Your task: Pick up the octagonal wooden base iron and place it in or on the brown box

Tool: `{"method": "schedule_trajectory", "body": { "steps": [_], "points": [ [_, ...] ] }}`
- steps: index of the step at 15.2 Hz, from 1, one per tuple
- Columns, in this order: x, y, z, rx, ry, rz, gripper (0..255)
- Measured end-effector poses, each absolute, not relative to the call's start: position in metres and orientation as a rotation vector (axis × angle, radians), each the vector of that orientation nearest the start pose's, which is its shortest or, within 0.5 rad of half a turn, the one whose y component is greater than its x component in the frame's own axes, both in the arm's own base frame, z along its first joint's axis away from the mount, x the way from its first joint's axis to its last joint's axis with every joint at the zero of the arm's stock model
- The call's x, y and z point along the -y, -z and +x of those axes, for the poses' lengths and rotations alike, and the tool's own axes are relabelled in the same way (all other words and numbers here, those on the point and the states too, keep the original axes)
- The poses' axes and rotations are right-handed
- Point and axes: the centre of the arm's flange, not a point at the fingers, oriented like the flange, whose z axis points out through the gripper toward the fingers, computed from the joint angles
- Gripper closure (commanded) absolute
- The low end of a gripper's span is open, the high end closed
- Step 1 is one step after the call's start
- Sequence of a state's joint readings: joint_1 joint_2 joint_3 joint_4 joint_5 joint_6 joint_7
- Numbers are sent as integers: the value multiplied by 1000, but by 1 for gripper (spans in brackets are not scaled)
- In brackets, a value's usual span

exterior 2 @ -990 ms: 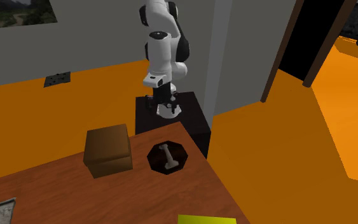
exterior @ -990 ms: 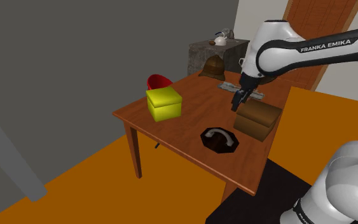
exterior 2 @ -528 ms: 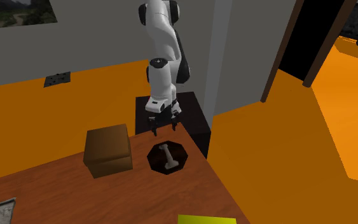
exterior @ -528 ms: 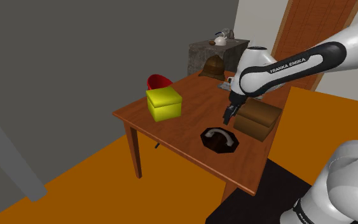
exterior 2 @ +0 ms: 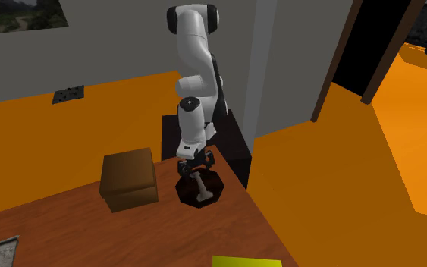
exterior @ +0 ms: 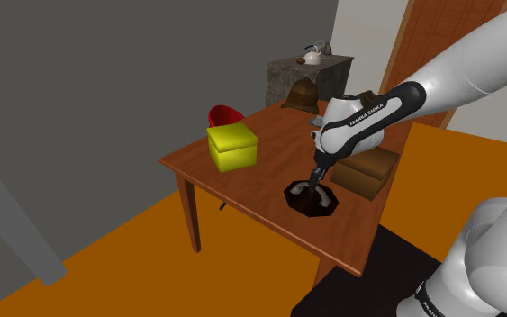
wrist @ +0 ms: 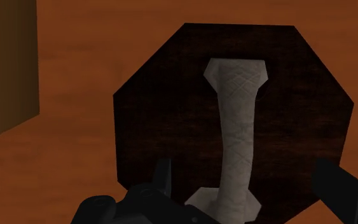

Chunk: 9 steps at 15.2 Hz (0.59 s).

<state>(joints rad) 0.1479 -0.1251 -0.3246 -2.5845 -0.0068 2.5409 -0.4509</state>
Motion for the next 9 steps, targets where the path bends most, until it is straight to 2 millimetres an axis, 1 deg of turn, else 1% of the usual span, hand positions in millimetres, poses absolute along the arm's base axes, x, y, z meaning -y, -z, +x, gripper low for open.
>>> {"method": "schedule_trajectory", "body": {
  "steps": [5, 9],
  "points": [
    [75, -280, 441, 440, 128, -3097, 0],
    [75, -274, 441, 440, 129, -3097, 0]
  ]
}}
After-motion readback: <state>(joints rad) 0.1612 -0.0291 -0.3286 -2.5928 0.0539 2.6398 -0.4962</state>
